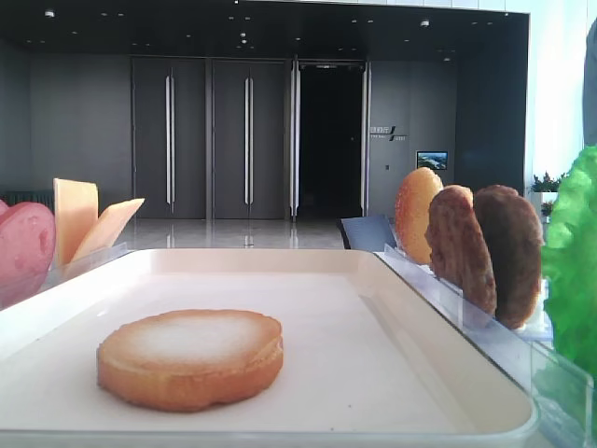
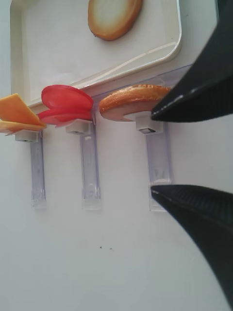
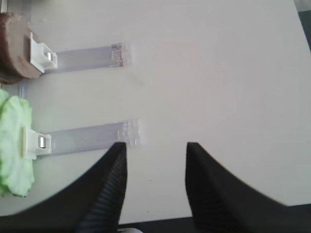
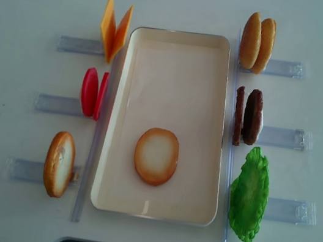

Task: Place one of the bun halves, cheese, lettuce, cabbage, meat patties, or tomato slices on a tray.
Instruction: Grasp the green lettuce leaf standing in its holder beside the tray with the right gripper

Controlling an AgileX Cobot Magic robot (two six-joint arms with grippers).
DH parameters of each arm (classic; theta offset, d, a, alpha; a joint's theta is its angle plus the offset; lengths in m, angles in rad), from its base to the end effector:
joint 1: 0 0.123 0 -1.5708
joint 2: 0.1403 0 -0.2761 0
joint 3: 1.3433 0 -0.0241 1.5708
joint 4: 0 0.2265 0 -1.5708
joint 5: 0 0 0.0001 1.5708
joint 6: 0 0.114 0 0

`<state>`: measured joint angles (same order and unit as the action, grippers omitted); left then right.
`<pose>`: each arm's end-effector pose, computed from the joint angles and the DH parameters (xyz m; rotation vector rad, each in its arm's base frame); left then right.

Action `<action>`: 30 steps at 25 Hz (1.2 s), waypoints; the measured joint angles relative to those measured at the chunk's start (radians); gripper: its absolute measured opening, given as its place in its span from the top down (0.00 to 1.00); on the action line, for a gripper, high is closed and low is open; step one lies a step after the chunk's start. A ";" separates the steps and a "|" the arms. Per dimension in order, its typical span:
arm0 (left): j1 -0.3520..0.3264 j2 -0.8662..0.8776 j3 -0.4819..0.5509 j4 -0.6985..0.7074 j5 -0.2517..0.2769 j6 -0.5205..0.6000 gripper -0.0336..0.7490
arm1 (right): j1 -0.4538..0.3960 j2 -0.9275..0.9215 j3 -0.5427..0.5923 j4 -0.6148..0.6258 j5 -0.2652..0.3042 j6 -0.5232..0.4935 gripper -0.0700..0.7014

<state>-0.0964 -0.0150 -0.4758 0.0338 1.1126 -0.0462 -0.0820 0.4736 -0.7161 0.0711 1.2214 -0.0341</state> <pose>0.0009 0.0034 0.2433 0.0504 2.1046 -0.0447 0.0527 0.0033 0.2897 0.0598 2.4587 0.0422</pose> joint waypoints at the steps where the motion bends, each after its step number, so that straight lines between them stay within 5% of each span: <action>1: 0.000 0.000 0.000 0.000 0.000 0.000 0.54 | 0.000 0.045 -0.016 0.002 0.000 0.000 0.55; 10: 0.000 0.000 0.000 0.000 0.000 0.000 0.54 | 0.000 0.287 -0.079 0.034 -0.001 0.000 0.55; 19: 0.000 0.000 0.000 0.000 0.000 0.000 0.54 | 0.016 0.277 -0.080 0.162 0.000 0.000 0.55; 23: 0.000 0.000 0.000 0.000 0.000 0.000 0.54 | 0.126 0.270 -0.080 0.183 0.000 0.063 0.55; 30: 0.000 0.000 0.000 0.000 0.000 0.000 0.54 | 0.456 0.270 -0.080 0.142 0.000 0.317 0.55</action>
<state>-0.0964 -0.0150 -0.4758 0.0338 1.1126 -0.0462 0.3740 0.7432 -0.7963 0.2128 1.2213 0.2827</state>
